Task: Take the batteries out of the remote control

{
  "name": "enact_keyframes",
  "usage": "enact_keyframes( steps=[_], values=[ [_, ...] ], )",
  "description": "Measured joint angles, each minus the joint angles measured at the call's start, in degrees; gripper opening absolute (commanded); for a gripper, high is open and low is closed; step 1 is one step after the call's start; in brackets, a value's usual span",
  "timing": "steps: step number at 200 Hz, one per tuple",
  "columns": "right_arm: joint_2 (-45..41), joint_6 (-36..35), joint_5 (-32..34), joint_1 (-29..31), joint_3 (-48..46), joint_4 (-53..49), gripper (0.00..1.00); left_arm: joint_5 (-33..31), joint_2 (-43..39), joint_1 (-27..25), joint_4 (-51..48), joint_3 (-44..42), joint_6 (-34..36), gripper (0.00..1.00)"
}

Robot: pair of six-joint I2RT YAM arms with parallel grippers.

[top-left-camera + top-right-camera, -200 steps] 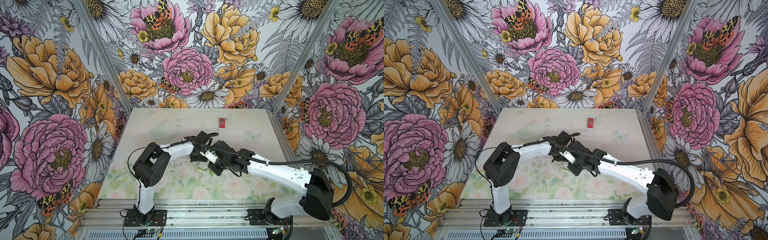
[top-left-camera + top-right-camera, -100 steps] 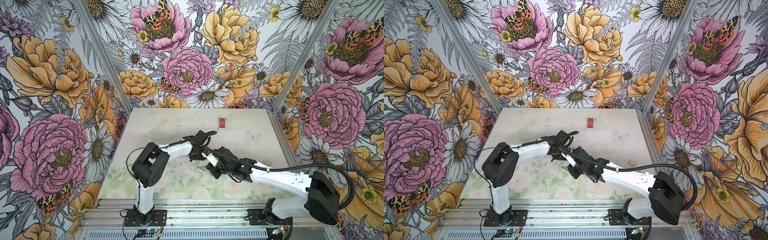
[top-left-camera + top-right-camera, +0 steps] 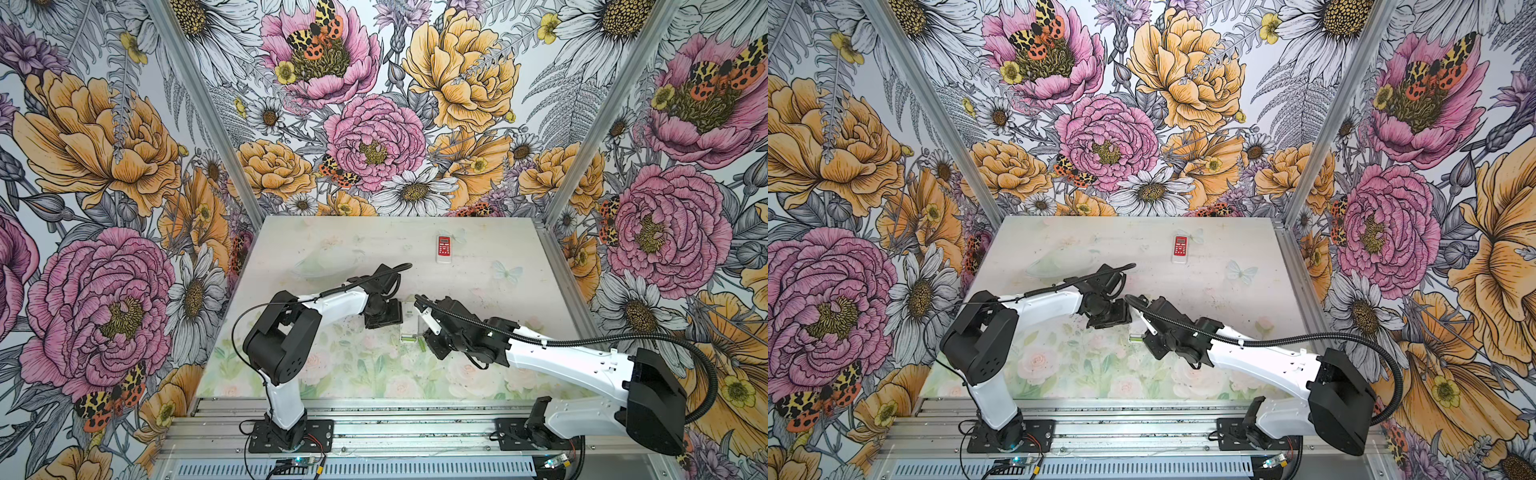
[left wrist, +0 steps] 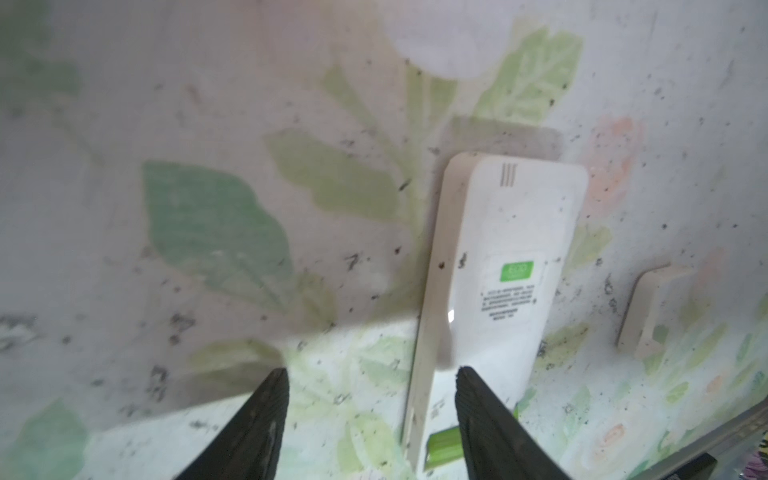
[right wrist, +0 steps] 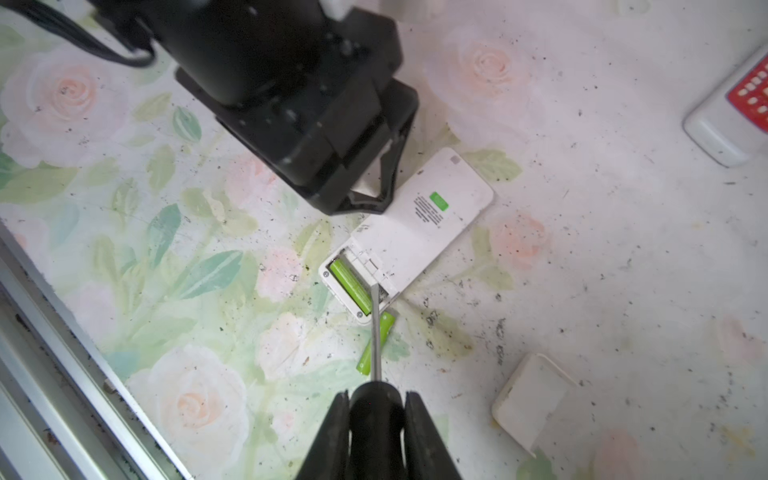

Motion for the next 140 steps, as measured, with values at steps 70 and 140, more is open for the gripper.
enact_keyframes(
  steps=[70,140],
  values=[
    [0.02,3.02,11.32,-1.44,1.92,-1.75,0.0,-0.81,-14.58,-0.94,-0.81,-5.07,-3.3,0.78],
    [-4.22,13.42,9.35,-0.96,3.04,-1.81,0.0,-7.8,-14.64,2.95,-1.29,1.46,22.67,0.92]
  ],
)
